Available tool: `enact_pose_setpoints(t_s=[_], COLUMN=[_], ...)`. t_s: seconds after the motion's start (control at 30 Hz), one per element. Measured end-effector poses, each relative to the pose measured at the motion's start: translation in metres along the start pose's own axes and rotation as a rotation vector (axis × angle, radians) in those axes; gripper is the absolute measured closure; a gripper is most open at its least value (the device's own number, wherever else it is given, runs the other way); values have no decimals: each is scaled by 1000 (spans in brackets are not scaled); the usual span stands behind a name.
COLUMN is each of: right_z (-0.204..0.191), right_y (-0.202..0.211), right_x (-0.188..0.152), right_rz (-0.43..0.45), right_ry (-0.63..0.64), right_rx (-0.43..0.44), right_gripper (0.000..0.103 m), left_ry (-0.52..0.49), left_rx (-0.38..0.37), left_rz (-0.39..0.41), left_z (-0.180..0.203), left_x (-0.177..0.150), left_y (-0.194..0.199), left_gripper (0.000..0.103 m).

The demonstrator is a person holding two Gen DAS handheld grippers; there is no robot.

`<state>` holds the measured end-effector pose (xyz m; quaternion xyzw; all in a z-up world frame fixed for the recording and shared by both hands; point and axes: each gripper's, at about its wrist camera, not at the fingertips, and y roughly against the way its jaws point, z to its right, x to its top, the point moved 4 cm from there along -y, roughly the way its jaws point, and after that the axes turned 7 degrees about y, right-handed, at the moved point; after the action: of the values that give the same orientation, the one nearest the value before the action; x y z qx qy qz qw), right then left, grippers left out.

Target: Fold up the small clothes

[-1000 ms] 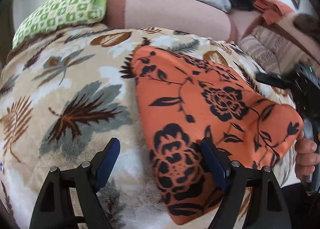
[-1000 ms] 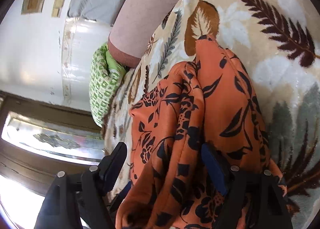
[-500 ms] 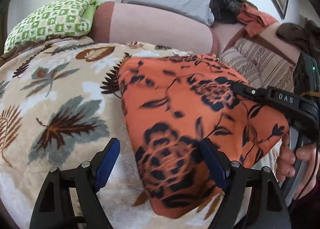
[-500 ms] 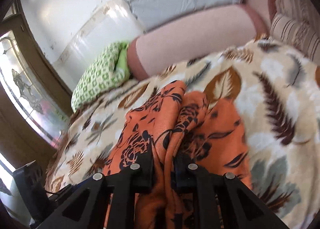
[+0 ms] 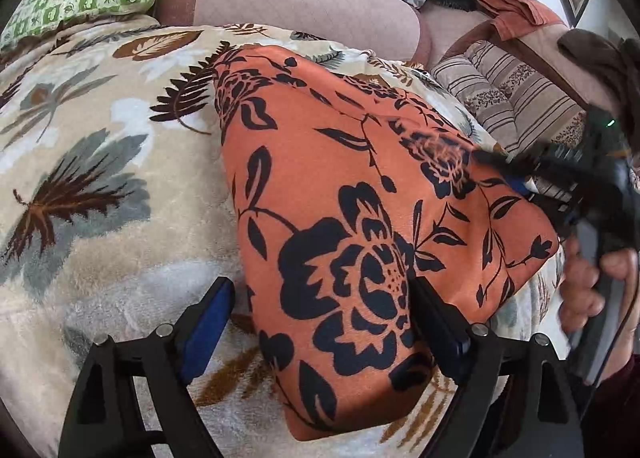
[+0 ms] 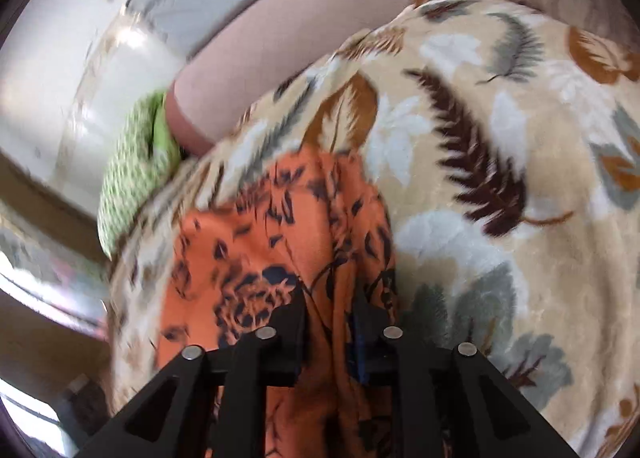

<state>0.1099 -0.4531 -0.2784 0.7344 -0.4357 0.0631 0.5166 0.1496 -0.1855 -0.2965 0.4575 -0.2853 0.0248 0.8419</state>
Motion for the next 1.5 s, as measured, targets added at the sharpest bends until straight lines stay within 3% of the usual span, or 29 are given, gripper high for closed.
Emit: enact_pose_setpoints(t_s=[0.13, 0.2, 0.37, 0.5, 0.53, 0.63, 0.77, 0.83, 0.93, 1.03, 1.13, 1.27, 1.37, 1.5], right_z=[-26, -47, -67, -35, -28, -20, -22, -26, -29, -30, -17, -29, -64, -127], right_y=[24, 23, -33, -99, -106, -94, -47, -22, 22, 32, 9, 13, 14, -19], right_x=[19, 27, 45, 37, 36, 40, 32, 25, 8, -20, -57, -52, -27, 4], right_rz=[143, 148, 35, -145, -143, -109, -20, 4, 53, 0, -182, -194, -158, -187], right_ry=[74, 146, 160, 111, 104, 33, 73, 91, 103, 150, 168, 167, 212, 312], right_rx=[41, 66, 78, -58, -45, 30, 27, 41, 79, 23, -71, -107, -40, 78], right_gripper=[79, 79, 79, 84, 84, 83, 80, 80, 80, 80, 80, 80, 79, 79], left_ry=[-45, -46, -35, -19, -10, -31, -86, -106, -87, -60, -93, -27, -47, -64], left_rx=[25, 28, 30, 5, 1, 25, 55, 124, 216, 272, 296, 245, 280, 355], left_rz=[11, 6, -2, -30, -33, -33, 35, 119, 156, 119, 51, 50, 101, 142], left_z=[5, 5, 0, -2, -2, 2, 9, 6, -4, -13, -14, -18, -18, -24], left_x=[3, 3, 4, 6, 6, 8, 15, 22, 27, 22, 11, 13, 15, 20], left_y=[2, 1, -2, -7, -8, -5, 18, 34, 41, 35, 20, 30, 43, 55], left_gripper=[14, 12, 6, 5, 3, 3, 3, 3, 3, 3, 3, 3, 3, 3])
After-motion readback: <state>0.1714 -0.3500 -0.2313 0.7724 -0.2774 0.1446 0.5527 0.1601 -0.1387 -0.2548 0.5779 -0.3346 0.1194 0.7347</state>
